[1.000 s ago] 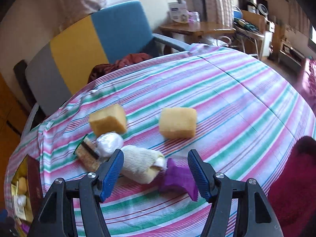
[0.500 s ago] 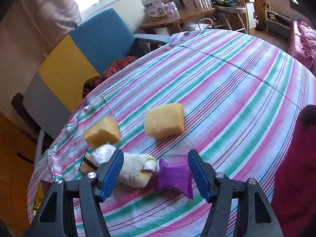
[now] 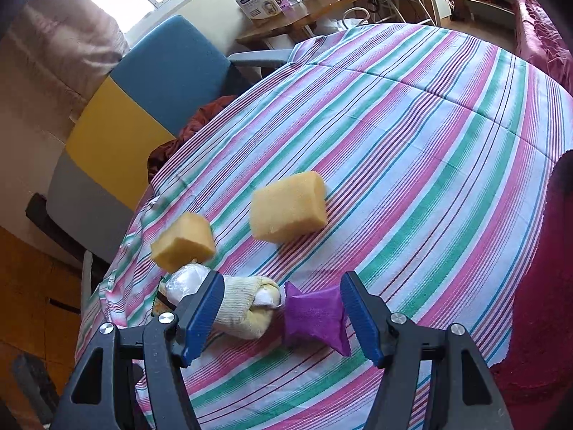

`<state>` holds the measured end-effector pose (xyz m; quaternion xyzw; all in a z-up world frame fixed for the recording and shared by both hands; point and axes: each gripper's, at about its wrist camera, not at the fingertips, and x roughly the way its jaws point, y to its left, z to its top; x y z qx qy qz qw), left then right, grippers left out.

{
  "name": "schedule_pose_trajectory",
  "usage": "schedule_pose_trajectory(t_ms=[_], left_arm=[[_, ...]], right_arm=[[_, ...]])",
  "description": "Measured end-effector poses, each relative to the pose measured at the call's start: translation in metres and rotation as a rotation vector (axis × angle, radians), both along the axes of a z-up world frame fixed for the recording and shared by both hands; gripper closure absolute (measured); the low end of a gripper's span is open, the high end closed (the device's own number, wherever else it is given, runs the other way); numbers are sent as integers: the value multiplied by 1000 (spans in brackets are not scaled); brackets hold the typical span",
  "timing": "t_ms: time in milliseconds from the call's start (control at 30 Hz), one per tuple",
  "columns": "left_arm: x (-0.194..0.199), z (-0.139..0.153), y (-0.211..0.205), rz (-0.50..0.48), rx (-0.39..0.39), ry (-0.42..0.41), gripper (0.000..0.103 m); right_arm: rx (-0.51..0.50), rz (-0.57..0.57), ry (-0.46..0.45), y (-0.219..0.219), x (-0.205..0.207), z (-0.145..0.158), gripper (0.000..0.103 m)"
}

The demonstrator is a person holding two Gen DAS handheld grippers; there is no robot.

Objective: Organize objects
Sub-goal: 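Grasp a cracker packet with the left tool while the right tool grasps a purple packet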

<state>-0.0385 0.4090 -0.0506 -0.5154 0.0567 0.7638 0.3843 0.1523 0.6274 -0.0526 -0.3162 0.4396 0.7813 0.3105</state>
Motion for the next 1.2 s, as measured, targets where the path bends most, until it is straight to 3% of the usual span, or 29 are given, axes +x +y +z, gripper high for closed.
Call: schedule_pose_trajectory(t_ms=[233, 467, 533, 667, 800, 867, 933, 1200], left_arm=[[-29, -17, 47, 115, -23, -92, 43], [-43, -38, 85, 186, -86, -97, 35], [-42, -42, 91, 192, -103, -65, 32], [-36, -42, 100, 139, -137, 14, 30], [-25, -44, 90, 43, -145, 100, 44], [-21, -43, 77, 1, -136, 112, 53], [-16, -42, 65, -30, -125, 111, 56], [14, -43, 14, -119, -78, 101, 55]], right_arm=[[-29, 7, 23, 1, 1, -3, 34], [-56, 16, 45, 3, 0, -6, 34], [-62, 14, 52, 4, 0, -6, 34], [-73, 12, 53, 6, 0, -8, 34], [-85, 13, 52, 8, -1, -11, 34], [-84, 5, 53, 9, 1, -11, 34], [-88, -10, 54, 11, 2, -12, 34], [-150, -80, 56, 22, 13, -23, 34]])
